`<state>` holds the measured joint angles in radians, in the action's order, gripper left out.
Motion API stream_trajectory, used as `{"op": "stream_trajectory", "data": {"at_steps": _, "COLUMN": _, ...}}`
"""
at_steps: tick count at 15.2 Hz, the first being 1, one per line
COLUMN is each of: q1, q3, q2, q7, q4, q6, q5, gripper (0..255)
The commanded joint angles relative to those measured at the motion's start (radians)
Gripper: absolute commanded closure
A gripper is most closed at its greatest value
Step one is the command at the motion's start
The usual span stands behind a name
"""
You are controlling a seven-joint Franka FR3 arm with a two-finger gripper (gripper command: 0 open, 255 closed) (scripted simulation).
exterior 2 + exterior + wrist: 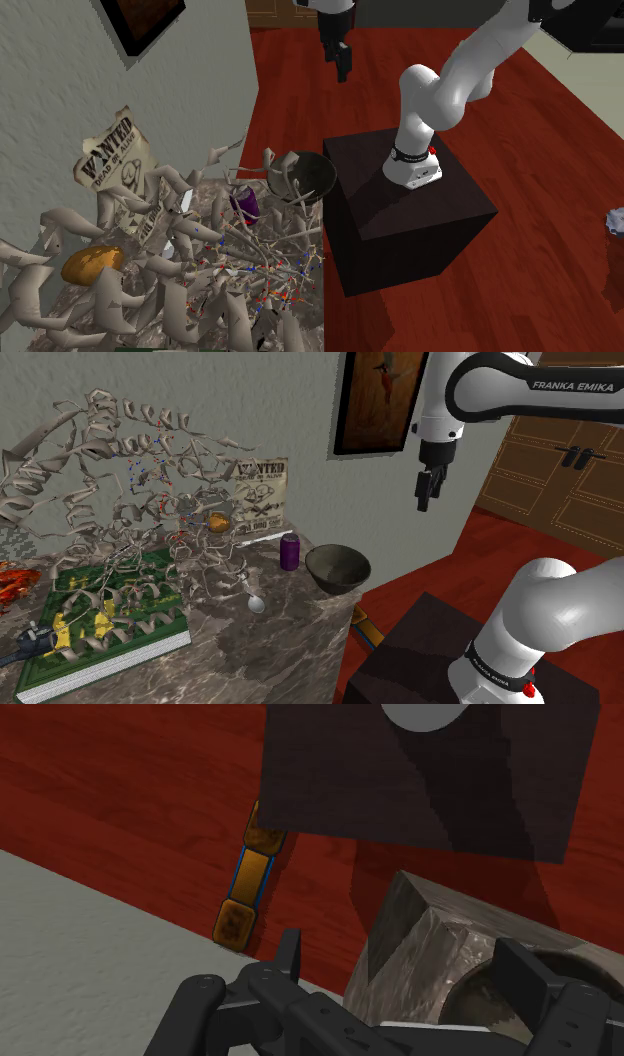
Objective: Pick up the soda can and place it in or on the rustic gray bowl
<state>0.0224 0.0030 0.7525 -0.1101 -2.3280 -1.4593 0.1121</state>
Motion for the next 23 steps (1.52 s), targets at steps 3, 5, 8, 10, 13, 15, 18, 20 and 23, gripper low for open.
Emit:
{"op": "stream_trajectory", "data": {"at_steps": 3, "q1": -0.010, "q3": 0.019, "q2": -0.050, "q7": 0.025, "q4": 0.001, "q6": -0.051, "q5": -0.019, "gripper": 0}}
{"op": "stream_trajectory", "data": {"at_steps": 5, "q1": -0.020, "q3": 0.038, "q2": -0.103, "q7": 0.048, "q4": 0.007, "q6": -0.100, "q5": -0.036, "gripper": 0}}
{"op": "stream_trajectory", "data": {"at_steps": 8, "q1": -0.034, "q3": 0.067, "q2": -0.189, "q7": 0.082, "q4": 0.025, "q6": -0.171, "q5": -0.057, "gripper": 0}}
{"op": "stream_trajectory", "data": {"at_steps": 10, "q1": -0.042, "q3": 0.085, "q2": -0.249, "q7": 0.104, "q4": 0.044, "q6": -0.216, "q5": -0.068, "gripper": 0}}
{"op": "stream_trajectory", "data": {"at_steps": 13, "q1": -0.053, "q3": 0.113, "q2": -0.343, "q7": 0.136, "q4": 0.081, "q6": -0.278, "q5": -0.079, "gripper": 0}}
{"op": "stream_trajectory", "data": {"at_steps": 15, "q1": -0.060, "q3": 0.130, "q2": -0.408, "q7": 0.157, "q4": 0.111, "q6": -0.315, "q5": -0.083, "gripper": 0}}
{"op": "stream_trajectory", "data": {"at_steps": 18, "q1": -0.071, "q3": 0.155, "q2": -0.508, "q7": 0.189, "q4": 0.167, "q6": -0.365, "q5": -0.084, "gripper": 0}}
{"op": "stream_trajectory", "data": {"at_steps": 20, "q1": -0.078, "q3": 0.170, "q2": -0.576, "q7": 0.211, "q4": 0.209, "q6": -0.394, "q5": -0.080, "gripper": 0}}
{"op": "stream_trajectory", "data": {"at_steps": 23, "q1": -0.090, "q3": 0.191, "q2": -0.680, "q7": 0.243, "q4": 0.283, "q6": -0.429, "q5": -0.070, "gripper": 0}}
